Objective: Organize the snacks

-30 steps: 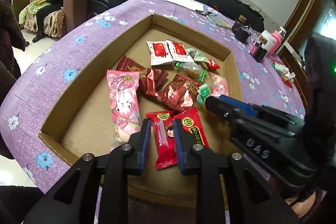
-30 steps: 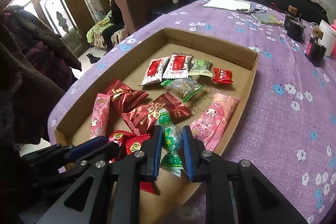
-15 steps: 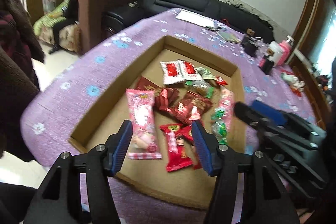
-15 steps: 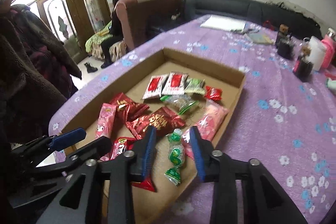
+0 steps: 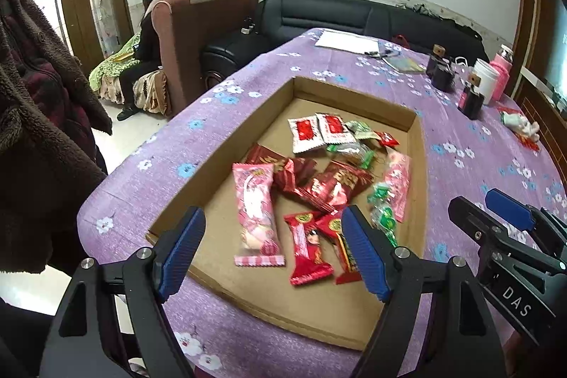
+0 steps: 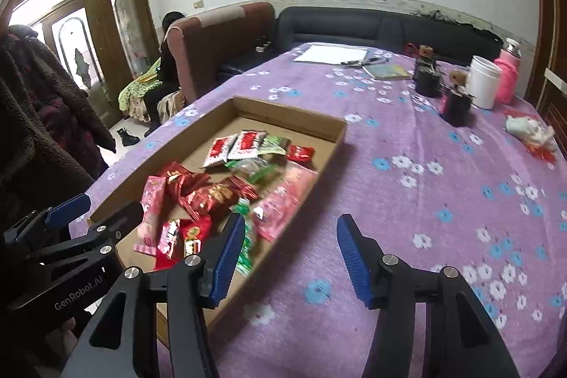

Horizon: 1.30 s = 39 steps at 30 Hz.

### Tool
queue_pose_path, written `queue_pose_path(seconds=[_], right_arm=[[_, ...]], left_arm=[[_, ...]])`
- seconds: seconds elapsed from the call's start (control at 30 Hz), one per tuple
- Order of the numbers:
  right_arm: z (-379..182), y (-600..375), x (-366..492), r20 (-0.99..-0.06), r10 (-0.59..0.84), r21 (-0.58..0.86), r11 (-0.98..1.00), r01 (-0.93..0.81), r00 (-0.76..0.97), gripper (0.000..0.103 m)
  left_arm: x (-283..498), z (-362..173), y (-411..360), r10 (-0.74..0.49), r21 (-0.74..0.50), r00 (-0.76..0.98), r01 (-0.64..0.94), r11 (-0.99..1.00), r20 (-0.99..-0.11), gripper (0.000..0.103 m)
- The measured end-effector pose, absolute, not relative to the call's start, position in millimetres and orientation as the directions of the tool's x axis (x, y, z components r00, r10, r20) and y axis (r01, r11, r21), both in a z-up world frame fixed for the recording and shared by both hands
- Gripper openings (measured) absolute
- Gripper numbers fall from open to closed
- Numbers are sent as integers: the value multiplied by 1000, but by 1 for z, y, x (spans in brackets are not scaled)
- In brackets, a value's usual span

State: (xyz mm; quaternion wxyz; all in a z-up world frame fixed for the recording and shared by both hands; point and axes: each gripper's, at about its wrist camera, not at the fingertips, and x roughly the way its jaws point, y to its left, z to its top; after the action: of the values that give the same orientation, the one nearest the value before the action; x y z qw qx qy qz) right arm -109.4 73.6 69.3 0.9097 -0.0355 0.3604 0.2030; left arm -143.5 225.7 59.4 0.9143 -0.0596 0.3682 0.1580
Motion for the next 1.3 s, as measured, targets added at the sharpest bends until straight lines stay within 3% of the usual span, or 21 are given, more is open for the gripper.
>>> queue_pose_path(seconds=[0.9, 1.07, 1.2, 1.3], right_arm=[[47, 42, -118, -699, 290, 79, 940, -332, 654, 63], [48, 42, -121, -689, 284, 63, 940, -336, 667, 65], [51, 45, -123, -680, 282, 46, 938, -344, 677, 65], [53, 48, -126, -672, 286, 36, 934, -356, 683, 65]], left_arm=[[-139, 47, 195, 239, 48, 643, -301, 953, -728, 80], [-150, 62, 197, 284, 37, 698, -347, 937, -657, 80], [-174, 89, 197, 386, 35, 775, -427, 903, -500, 80], [-193, 108, 197, 437, 17, 817, -466, 885, -376, 99]])
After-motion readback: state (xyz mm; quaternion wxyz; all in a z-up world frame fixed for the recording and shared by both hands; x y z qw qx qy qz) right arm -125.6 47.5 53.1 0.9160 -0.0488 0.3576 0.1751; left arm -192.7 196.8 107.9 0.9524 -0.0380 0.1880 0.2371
